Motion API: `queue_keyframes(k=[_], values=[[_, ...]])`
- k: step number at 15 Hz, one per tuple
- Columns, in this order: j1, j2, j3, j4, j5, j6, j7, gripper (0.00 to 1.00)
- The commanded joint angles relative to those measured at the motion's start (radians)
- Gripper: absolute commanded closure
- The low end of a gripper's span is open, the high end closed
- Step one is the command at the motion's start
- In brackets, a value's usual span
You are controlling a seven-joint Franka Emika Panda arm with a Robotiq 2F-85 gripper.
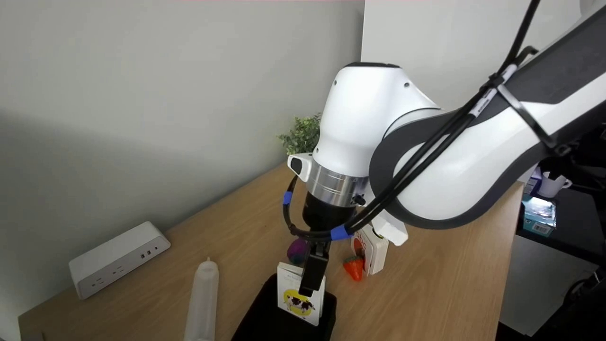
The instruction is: Pick up the two small books from the table and put them in the black bowl.
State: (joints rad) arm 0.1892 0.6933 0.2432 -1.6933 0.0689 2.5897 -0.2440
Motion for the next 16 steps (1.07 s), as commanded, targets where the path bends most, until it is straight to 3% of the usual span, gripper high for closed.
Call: queue_keyframes(k=[1,4,8,11,13,14,15,16], values=[[-0.003,-0.064,-0.009,-0.049,-0.025,0.034,0.020,0.00],[0.012,-0.116,-0.051,-0.088,-0.043,0.083,0.073,0.00],[0.074,-0.199,-0.181,-0.177,-0.128,0.229,0.291,0.00],[0.180,-0.245,-0.349,-0.246,-0.244,0.303,0.522,0.00],[0.298,-0.266,-0.501,-0.275,-0.344,0.286,0.687,0.00],[0.316,-0.275,-0.524,-0.287,-0.393,0.270,0.731,0.00],[0.233,-0.228,-0.437,-0.221,-0.341,0.274,0.647,0.00],[0.249,-0.233,-0.455,-0.228,-0.358,0.274,0.674,0.00]])
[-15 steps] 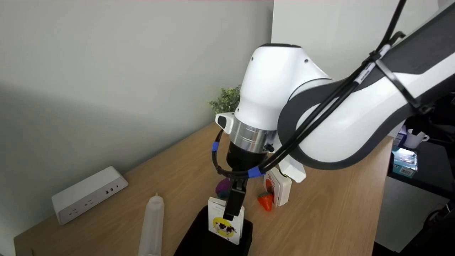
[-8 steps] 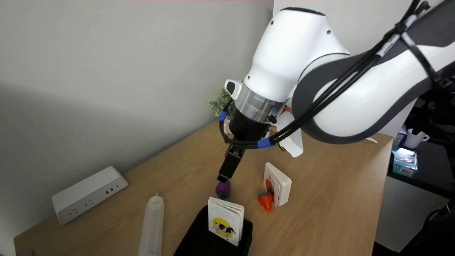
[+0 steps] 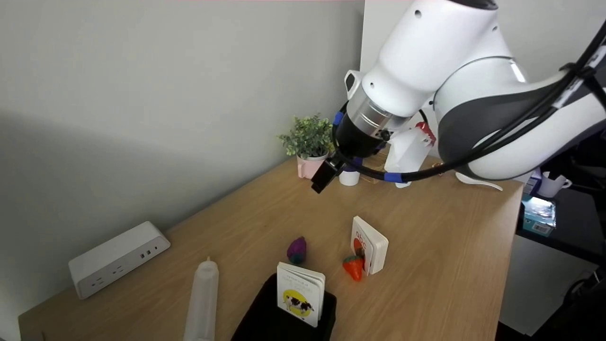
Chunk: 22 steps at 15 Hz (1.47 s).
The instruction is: Pick up the two small books from the table and put them in the black bowl.
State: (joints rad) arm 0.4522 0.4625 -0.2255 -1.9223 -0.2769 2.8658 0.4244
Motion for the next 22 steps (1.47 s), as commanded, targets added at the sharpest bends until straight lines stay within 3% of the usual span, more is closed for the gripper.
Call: queue_keyframes(k=[1,5,10,15,22], values=[[-0.017,-0.002,0.019,0.001,-0.010,-0.002,0.005,0.00],[-0.013,0.002,0.006,0.015,0.005,-0.004,0.056,0.00],[0.016,0.014,-0.033,0.028,0.027,-0.121,0.291,0.00],[-0.034,0.008,0.044,0.025,0.050,-0.303,0.441,0.00],[-0.138,0.034,0.172,0.056,0.195,-0.484,0.420,0.00]])
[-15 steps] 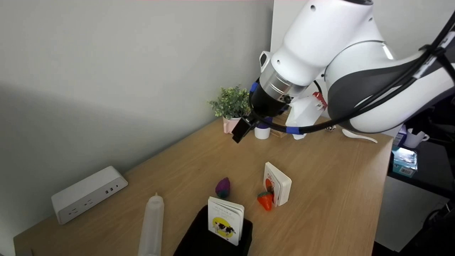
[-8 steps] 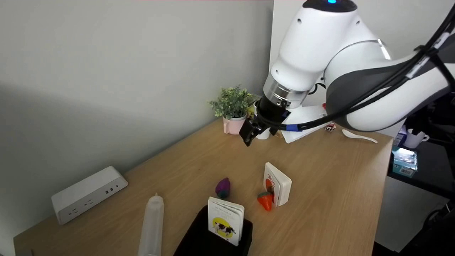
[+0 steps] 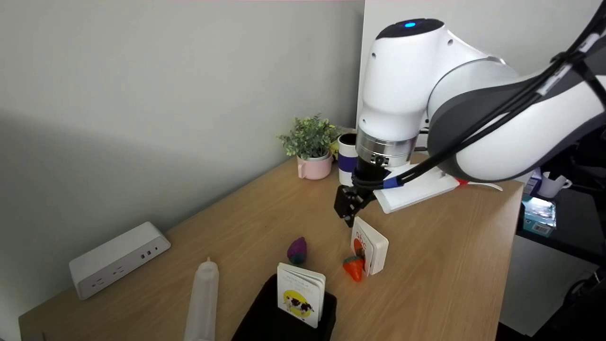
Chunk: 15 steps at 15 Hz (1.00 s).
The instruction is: Pick up the two small books from the table and put them in the black bowl.
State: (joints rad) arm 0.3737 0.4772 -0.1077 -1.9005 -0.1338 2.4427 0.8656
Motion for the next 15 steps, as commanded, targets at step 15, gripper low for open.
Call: queue_keyframes(k=[15], values=[[-0.326,0.217,0.247,0.202,0.394,-0.145,-0.684,0.00]])
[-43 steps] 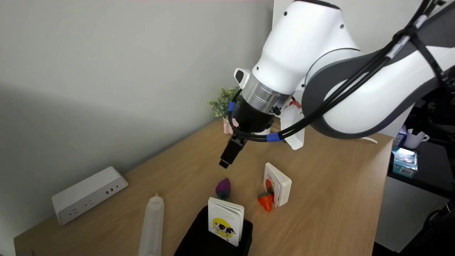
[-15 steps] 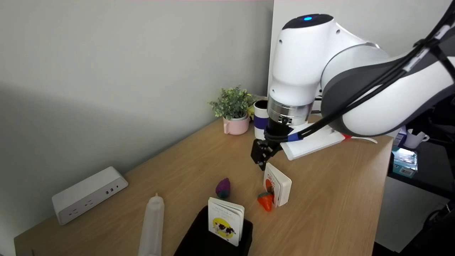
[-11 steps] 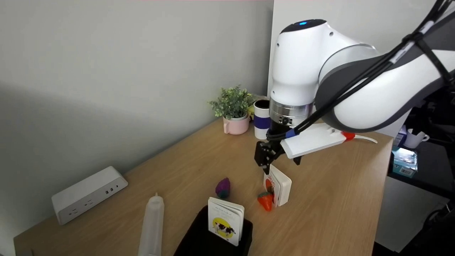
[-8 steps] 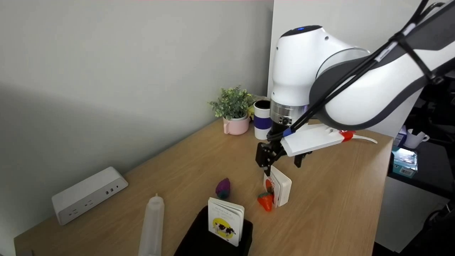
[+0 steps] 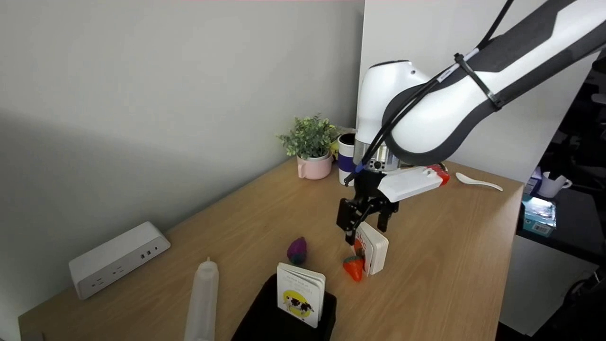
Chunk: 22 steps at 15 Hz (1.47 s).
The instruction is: Pick up the two small books from the table and put them in the black bowl.
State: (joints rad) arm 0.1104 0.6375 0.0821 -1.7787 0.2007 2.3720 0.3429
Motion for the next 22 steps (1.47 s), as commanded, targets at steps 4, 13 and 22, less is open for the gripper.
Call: queue_keyframes(k=[4,13,22], values=[[-0.099,0.106,0.085,0.156,0.088,-0.246,-0.318,0.29],[-0.033,0.095,0.025,0.189,0.045,-0.316,-0.213,0.93],[0.100,0.003,-0.057,0.118,-0.117,-0.182,0.029,0.97]])
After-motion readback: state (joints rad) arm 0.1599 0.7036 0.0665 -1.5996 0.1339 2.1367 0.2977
